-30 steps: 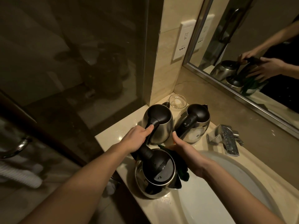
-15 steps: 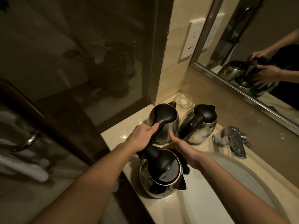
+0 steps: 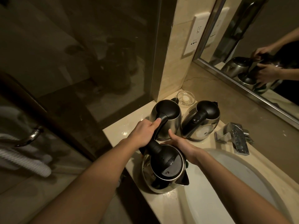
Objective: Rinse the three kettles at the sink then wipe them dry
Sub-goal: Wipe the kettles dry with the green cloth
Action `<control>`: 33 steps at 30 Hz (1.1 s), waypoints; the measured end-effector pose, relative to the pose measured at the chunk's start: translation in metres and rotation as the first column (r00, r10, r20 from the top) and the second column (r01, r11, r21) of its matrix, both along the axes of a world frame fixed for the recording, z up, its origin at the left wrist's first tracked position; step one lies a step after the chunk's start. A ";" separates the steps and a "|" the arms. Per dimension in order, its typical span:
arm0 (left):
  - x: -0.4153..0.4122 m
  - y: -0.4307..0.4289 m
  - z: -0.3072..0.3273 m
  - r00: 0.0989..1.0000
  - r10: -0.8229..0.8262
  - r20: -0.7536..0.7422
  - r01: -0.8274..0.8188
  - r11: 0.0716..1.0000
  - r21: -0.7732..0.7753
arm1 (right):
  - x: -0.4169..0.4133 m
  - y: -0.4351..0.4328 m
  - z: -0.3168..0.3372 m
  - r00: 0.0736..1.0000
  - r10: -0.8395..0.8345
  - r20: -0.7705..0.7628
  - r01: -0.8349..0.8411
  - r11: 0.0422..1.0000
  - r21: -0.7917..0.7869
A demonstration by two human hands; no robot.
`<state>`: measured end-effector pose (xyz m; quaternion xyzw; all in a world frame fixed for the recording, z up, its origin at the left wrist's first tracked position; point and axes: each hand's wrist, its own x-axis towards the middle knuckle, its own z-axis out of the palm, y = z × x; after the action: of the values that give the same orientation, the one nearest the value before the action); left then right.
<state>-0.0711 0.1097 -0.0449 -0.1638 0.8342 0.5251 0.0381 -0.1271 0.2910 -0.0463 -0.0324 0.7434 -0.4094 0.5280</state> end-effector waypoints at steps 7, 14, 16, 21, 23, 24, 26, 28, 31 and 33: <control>0.000 -0.001 0.000 1.000 -0.024 0.009 0.024 0.999 -0.025 | 0.044 0.013 0.053 0.984 0.041 -0.175 -0.051 0.997 -0.052; 0.001 -0.002 0.002 0.998 -0.059 0.013 0.060 0.998 -0.032 | 0.130 -0.009 0.071 0.574 0.580 -0.578 -0.246 0.796 0.554; 0.000 -0.003 0.000 0.997 -0.069 0.030 0.069 0.998 -0.002 | 0.154 -0.015 0.061 0.441 0.631 -0.638 -0.138 0.750 0.646; 0.001 -0.002 0.001 0.994 -0.104 0.019 0.104 0.994 -0.027 | 0.188 -0.028 0.040 0.414 0.658 -0.629 -0.078 0.714 0.696; 0.000 -0.003 0.001 0.994 -0.108 0.021 0.109 0.993 -0.044 | 0.192 -0.028 0.039 0.391 0.676 -0.624 -0.081 0.701 0.708; 0.000 -0.003 0.000 0.994 -0.109 0.023 0.110 0.993 -0.045 | 0.191 -0.028 0.040 0.401 0.674 -0.620 -0.077 0.699 0.711; 0.000 -0.005 -0.002 0.993 -0.116 0.036 0.117 0.992 -0.050 | 0.184 -0.026 0.041 0.408 0.666 -0.625 -0.066 0.704 0.707; 0.000 -0.005 -0.003 0.992 -0.122 0.039 0.124 0.990 -0.062 | 0.176 -0.026 0.047 0.416 0.643 -0.643 -0.062 0.726 0.685; 0.002 -0.005 -0.006 0.992 -0.115 0.044 0.119 0.989 -0.091 | 0.153 -0.024 0.058 0.446 0.615 -0.650 -0.054 0.743 0.667; 0.003 -0.005 -0.006 0.993 -0.105 0.046 0.109 0.987 -0.116 | 0.127 -0.023 0.066 0.529 0.531 -0.662 -0.016 0.787 0.617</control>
<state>-0.0681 0.1046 -0.0509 -0.1310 0.8707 0.4684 0.0729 0.0000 0.2681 0.0193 -0.1877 0.9662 -0.0273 0.1745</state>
